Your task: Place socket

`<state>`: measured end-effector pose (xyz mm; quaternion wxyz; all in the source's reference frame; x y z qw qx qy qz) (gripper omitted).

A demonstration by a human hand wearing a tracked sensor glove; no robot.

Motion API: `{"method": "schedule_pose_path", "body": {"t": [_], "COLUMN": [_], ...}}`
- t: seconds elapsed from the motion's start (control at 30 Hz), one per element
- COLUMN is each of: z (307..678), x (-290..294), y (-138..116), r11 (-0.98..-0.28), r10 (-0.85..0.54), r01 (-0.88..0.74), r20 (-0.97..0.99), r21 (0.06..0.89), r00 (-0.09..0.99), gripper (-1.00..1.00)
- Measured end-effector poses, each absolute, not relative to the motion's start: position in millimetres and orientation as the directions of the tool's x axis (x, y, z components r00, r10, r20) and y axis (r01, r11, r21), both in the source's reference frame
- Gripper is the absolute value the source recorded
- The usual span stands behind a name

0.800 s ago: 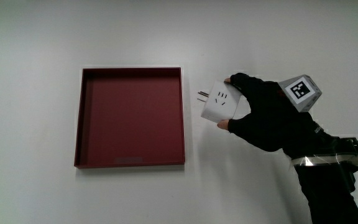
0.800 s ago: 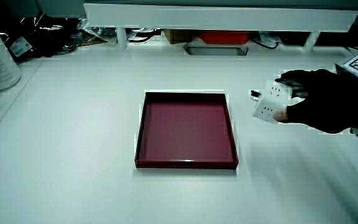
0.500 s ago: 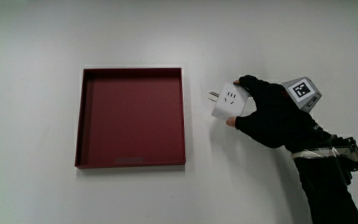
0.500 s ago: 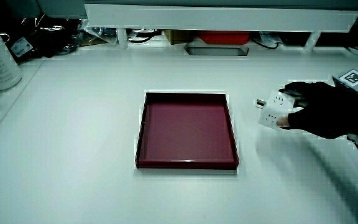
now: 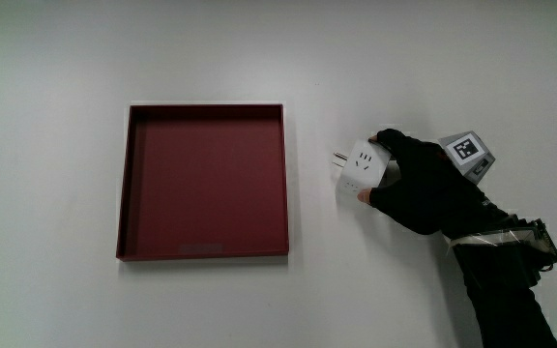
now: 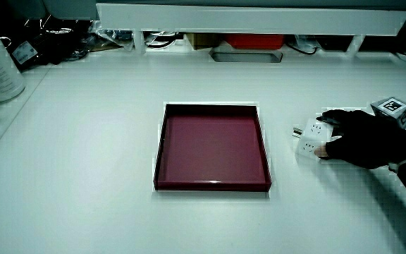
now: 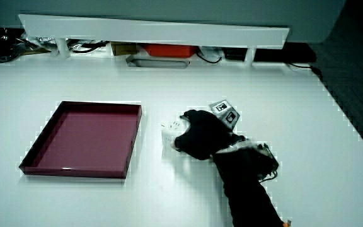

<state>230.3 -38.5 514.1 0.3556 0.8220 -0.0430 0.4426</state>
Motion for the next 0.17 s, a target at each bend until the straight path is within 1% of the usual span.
{"method": "schedule_pose_path", "body": {"t": [0.1,0.13,0.17], "z": [517.1,515.6,516.4], "x": [231.8,231.1,230.7], "y": [-37.9,-37.5,-37.0], "r11": [-0.733,-0.777,-0.727], "r10": [0.254,0.214,0.234], "r01": [-0.386,-0.354,-0.392], "r20": [0.751,0.747,0.74], "r21": [0.561,0.521,0.563], "r00": [0.609,0.63,0.63], "gripper": [0.0,-0.13,-0.25]}}
